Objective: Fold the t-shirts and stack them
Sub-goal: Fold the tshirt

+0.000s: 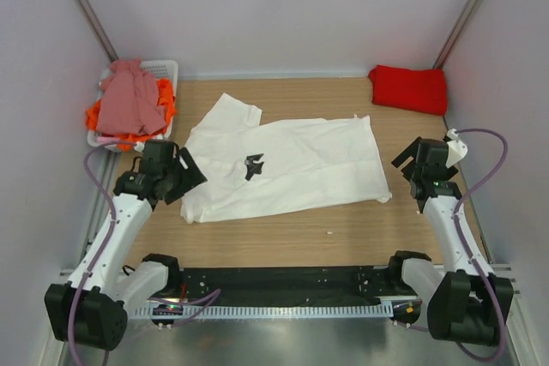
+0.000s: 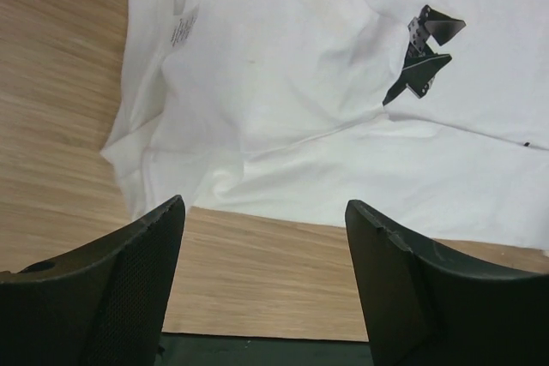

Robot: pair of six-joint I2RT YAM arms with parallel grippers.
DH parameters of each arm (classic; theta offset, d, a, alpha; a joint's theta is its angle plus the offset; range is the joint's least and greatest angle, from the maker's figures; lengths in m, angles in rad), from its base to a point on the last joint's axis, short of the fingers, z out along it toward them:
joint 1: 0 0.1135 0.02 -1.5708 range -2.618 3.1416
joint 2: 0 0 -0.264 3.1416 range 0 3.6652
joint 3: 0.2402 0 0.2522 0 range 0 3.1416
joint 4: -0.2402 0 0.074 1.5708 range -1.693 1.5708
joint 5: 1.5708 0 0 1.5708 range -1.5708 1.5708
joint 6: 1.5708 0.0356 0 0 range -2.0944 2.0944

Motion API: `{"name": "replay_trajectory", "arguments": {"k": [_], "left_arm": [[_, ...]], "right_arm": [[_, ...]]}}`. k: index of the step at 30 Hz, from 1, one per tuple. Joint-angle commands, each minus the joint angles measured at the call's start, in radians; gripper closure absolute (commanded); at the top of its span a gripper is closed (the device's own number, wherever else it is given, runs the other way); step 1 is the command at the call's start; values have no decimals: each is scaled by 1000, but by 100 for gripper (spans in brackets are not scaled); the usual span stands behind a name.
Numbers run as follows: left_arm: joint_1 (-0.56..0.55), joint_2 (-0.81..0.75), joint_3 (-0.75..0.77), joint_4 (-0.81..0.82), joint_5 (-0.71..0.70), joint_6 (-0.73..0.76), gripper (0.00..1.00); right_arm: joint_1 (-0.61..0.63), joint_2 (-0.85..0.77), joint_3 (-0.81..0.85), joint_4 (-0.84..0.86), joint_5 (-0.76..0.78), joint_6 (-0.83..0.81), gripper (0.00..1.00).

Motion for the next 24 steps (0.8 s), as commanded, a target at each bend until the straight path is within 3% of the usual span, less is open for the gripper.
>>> {"name": "replay_trajectory", "arguments": {"k": [1, 3, 5, 6, 10, 18, 24], "left_arm": [[8, -13, 32, 16, 12, 7, 23], [6, 16, 9, 58, 63, 0, 26], [-12, 46, -24, 136, 93, -17, 28], [-23, 80, -32, 156, 90, -23, 28], [-72, 180, -74, 262, 73, -39, 30], [-95, 341, -121, 300, 38, -33, 34], [-113, 379, -158, 325, 39, -23, 36]], "right_arm": [[1, -60, -23, 115, -205, -11, 14], [50, -37, -14, 142, -378, 5, 19], [122, 40, 18, 162, -415, 14, 20], [219, 70, 35, 155, -415, 8, 21], [294, 273, 96, 172, -482, -3, 22], [239, 584, 133, 150, -445, -2, 20], [30, 537, -19, 172, -442, 57, 18]]}}
